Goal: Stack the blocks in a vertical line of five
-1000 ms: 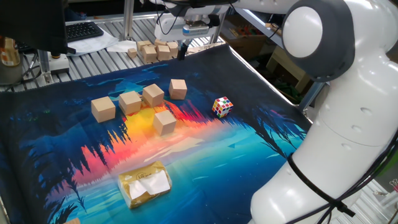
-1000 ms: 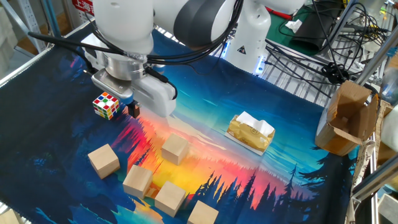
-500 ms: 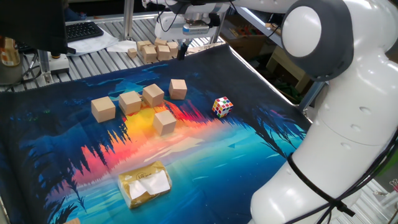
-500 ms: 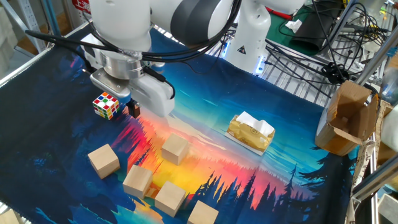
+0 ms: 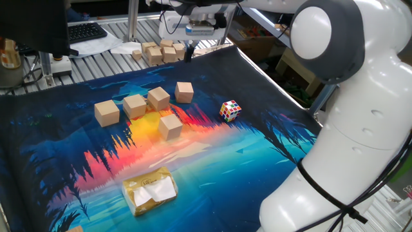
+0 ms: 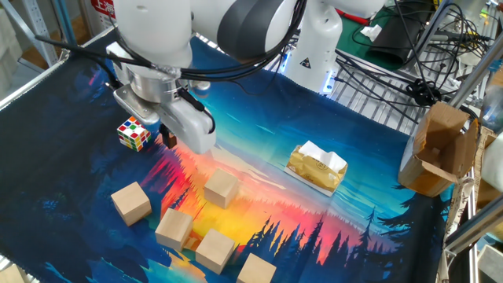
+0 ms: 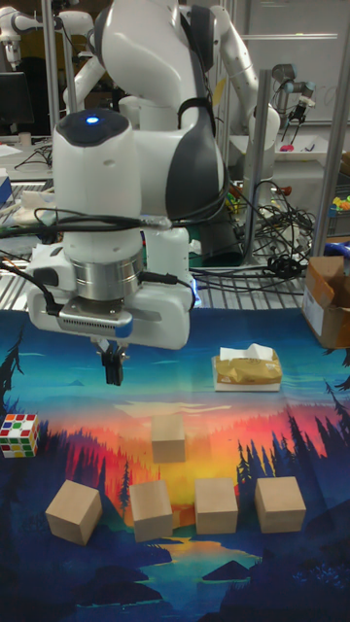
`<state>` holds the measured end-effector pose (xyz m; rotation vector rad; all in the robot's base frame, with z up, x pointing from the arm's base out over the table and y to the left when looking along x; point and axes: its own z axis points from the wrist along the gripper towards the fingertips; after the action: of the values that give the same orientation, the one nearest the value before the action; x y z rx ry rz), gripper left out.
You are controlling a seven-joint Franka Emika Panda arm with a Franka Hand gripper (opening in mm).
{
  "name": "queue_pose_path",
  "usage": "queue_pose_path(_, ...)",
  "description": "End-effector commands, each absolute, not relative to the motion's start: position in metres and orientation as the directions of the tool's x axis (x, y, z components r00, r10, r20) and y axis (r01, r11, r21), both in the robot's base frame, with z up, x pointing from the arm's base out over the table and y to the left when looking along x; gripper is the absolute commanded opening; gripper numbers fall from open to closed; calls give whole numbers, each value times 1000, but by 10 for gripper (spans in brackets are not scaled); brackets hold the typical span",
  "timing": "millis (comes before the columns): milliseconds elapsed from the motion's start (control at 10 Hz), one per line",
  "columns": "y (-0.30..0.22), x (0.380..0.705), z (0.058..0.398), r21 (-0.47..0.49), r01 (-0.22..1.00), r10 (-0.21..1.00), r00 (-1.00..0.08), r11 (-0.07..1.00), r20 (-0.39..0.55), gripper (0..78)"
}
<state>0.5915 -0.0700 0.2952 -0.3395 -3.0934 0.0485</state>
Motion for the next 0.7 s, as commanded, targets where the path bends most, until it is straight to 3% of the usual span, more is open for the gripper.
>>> queue_pose_path(100,-70,592,297,-42,237,240,-969,971,65,0)
queue_pose_path(700,-81,607,287,-45,182,185,-980,982,69,0)
